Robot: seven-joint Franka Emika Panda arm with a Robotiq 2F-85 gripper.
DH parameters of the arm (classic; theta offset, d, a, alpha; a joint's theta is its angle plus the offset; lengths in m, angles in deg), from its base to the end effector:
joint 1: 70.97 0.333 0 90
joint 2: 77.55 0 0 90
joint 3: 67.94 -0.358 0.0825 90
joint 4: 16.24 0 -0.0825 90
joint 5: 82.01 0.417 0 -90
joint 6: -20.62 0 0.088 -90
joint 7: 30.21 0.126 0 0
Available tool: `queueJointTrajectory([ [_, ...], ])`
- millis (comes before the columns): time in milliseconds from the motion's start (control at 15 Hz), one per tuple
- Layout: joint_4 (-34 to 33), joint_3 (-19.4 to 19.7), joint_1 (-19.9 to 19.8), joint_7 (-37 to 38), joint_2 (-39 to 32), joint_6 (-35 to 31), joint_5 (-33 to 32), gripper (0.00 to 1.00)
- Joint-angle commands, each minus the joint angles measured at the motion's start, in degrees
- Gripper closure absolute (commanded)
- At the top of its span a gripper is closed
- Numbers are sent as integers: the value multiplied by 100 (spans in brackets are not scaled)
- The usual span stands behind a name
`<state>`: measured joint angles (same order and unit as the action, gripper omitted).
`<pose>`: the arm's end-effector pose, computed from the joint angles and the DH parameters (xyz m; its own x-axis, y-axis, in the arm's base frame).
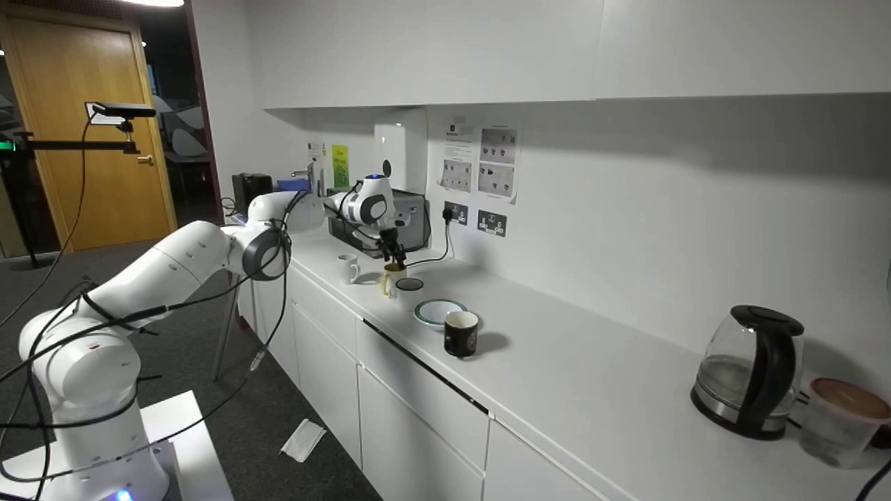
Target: Move the yellow cup
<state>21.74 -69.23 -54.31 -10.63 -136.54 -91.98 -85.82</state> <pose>0.8534 0.2595 0.3806 0.9626 -0.0303 0.2692 -0.0185 -0.9988 -0.0462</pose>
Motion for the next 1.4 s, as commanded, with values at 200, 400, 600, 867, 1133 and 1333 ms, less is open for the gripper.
queueJointTrajectory([
  [200, -296, -28, -40, -196, -63, 61, 14, 0],
  [400, -246, -59, -68, -210, -7, 285, 61, 0],
  [600, -266, -114, -106, -256, -43, 555, 132, 0],
  [867, -363, -139, -140, -278, -168, 735, 155, 0],
  [1133, -432, -110, -120, -289, -242, 644, 86, 0],
  [1333, -489, 15, -51, -224, -250, 376, -79, 0],
])
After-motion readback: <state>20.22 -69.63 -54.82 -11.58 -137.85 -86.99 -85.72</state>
